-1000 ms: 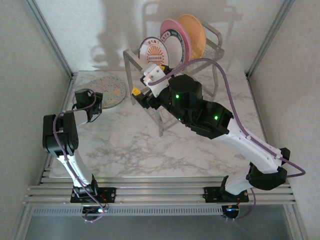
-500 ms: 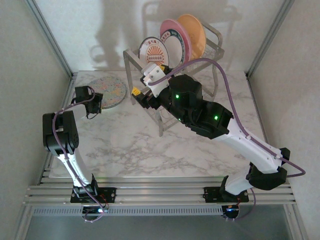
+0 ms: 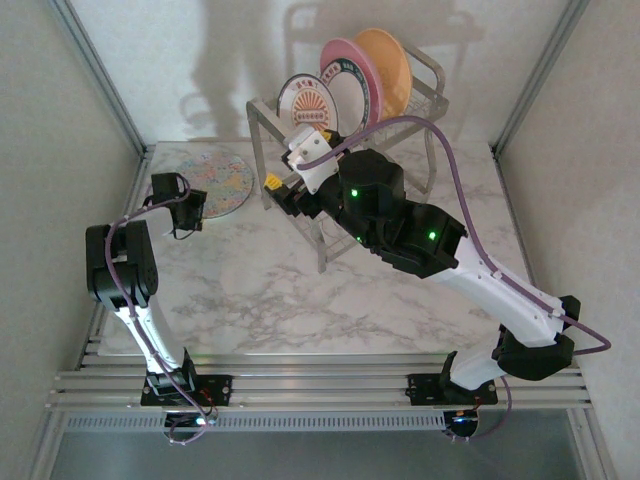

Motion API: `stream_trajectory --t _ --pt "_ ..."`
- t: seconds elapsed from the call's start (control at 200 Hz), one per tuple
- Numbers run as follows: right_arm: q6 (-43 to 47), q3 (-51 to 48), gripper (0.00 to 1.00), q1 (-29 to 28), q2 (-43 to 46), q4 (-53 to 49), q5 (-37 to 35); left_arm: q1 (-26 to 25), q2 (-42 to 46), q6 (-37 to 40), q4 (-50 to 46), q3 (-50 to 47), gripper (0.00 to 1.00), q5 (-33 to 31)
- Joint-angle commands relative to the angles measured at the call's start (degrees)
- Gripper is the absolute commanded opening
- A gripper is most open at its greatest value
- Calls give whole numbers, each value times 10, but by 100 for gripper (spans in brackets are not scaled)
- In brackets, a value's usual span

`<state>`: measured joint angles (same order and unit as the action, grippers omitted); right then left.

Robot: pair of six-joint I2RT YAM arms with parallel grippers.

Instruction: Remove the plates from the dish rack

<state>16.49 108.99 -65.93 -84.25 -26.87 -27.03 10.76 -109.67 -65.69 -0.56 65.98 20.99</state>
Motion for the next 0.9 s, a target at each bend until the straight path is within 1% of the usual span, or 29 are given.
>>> stream_trajectory --t 0.0,0.25,0.405,0.521,0.596,0.696,0.816,0.896 --pt "-8 16 84 -6 7 4 -9 4 3 18 -43 13 61 -22" --pt "2 17 84 -6 12 6 -26 2 49 15 -59 7 62 -47" --pt "30 17 84 -1 26 31 -74 -3 92 0 -59 -8 62 -56" --pt "25 32 83 26 40 38 -101 -11 134 -16 -54 -26 62 -65" --pt "0 42 83 64 53 34 -111 -20 165 -22 -55 -32 62 -75" --pt "-64 51 82 143 70 17 -104 -36 208 -31 -56 -38 62 -96" --pt "-148 62 82 255 75 -13 -56 -64 263 -41 -55 -41 62 -131" --pt "-167 72 82 316 65 -21 -10 -87 303 -40 -48 -41 63 -164"
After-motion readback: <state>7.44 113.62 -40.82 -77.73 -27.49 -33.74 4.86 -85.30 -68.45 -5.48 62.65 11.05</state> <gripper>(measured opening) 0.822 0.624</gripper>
